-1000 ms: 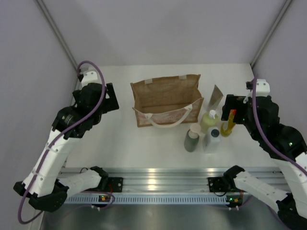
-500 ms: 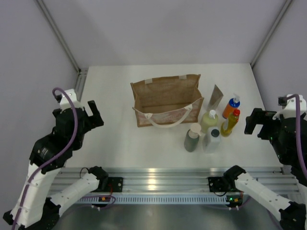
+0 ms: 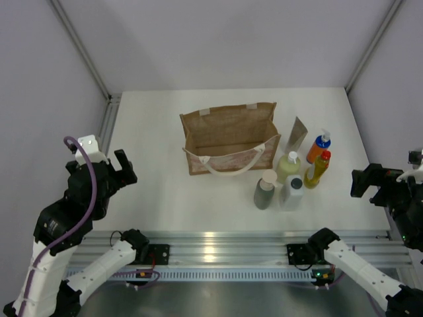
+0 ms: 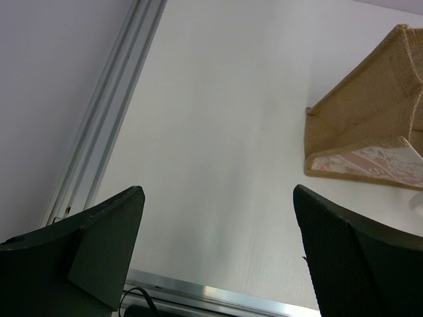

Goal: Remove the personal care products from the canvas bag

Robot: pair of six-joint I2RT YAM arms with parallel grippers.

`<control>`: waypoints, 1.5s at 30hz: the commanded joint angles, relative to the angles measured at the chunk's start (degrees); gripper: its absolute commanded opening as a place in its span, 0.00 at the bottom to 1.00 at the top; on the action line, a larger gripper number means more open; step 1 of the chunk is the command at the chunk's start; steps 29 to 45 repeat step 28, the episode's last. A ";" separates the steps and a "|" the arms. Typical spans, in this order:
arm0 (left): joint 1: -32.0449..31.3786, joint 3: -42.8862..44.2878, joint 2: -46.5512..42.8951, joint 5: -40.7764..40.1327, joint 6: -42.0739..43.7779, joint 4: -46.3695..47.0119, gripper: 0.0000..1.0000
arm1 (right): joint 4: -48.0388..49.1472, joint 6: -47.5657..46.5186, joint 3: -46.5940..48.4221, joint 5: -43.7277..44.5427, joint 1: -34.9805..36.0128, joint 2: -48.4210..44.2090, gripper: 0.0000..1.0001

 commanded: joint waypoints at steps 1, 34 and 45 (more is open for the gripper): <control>0.15 -0.21 1.01 -1.71 1.22 -0.40 0.99 | -5.22 -0.62 0.84 1.21 -0.06 0.15 0.99; 0.15 0.76 3.92 -3.47 -2.55 -0.14 0.99 | -2.06 -0.98 -4.26 2.44 -0.06 -0.90 0.99; 0.15 0.76 3.92 -3.47 -2.55 -0.14 0.99 | -2.06 -0.98 -4.26 2.44 -0.06 -0.90 0.99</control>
